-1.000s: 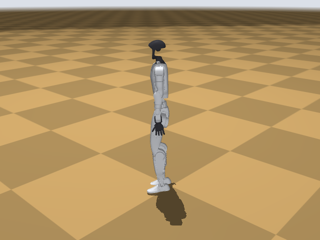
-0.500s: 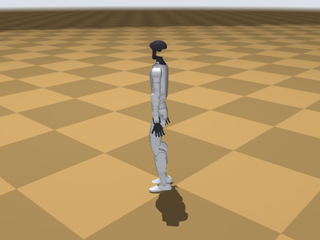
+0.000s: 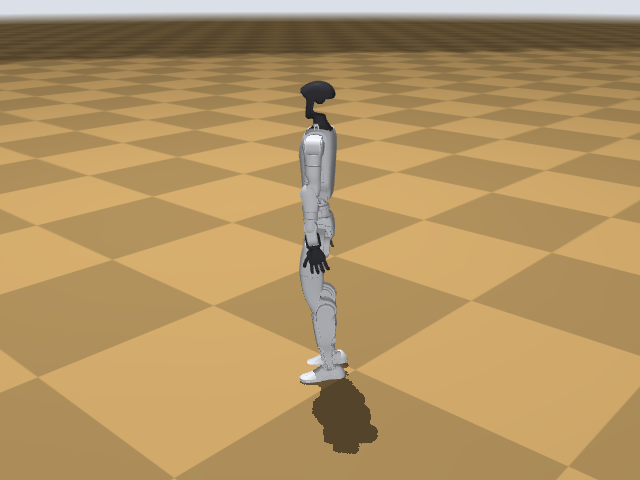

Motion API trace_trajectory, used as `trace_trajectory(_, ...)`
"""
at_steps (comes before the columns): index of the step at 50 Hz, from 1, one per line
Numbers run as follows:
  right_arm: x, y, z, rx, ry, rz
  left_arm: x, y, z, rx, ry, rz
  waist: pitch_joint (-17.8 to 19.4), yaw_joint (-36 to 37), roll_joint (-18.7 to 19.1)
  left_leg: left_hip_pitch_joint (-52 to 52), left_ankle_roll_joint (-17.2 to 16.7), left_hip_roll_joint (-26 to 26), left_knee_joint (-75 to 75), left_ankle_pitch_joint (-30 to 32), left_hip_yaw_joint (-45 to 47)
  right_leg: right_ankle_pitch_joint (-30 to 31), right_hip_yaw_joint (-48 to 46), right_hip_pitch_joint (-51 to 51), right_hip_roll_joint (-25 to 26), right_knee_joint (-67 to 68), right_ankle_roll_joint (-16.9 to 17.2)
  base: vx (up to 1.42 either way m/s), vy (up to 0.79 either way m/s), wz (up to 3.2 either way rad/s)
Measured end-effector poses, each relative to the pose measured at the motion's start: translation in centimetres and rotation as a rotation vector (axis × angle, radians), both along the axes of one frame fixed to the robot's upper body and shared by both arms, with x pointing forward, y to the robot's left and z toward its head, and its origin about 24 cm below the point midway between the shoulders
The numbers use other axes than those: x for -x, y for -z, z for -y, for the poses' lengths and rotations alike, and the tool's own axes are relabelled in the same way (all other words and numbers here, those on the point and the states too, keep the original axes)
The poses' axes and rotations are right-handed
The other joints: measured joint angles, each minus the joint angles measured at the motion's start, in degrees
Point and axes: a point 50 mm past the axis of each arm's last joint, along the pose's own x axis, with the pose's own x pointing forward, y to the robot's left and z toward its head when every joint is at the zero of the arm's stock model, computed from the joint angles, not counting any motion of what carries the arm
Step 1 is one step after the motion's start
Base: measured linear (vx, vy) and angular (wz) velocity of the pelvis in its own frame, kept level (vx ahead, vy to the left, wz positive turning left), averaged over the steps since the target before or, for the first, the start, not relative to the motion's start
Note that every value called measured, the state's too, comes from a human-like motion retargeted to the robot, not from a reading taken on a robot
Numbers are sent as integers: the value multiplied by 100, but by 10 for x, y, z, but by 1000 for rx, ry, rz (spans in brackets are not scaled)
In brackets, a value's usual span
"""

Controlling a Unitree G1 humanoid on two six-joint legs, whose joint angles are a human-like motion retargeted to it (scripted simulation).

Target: In place motions

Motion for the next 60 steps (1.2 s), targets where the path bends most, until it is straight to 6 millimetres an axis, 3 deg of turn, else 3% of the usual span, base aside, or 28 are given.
trace_trajectory(12,14,-1,7,14,20,-52,-5,1,1,11,6,21,68,47,-2,2,-10,-47,23,60,-84,42,-107,61,-53,9,28,0,0,3)
trace_trajectory(30,-4,0,2,-9,13,15,5,0,1,19,6,-21,104,50,-22,-36,-63,-27,-9,112,-18,91,-84,-20,-71,-6,156,0,0,0)
trace_trajectory(45,6,-1,6,3,35,-21,-6,0,0,21,14,19,65,55,-32,-12,-96,-18,4,129,-17,136,-104,15,-66,-9,180,0,0,0)
trace_trajectory(60,5,-1,6,0,44,-16,0,0,-1,20,24,-4,31,37,-33,-12,-139,5,31,128,19,185,-70,6,-54,-5,219,0,0,0)
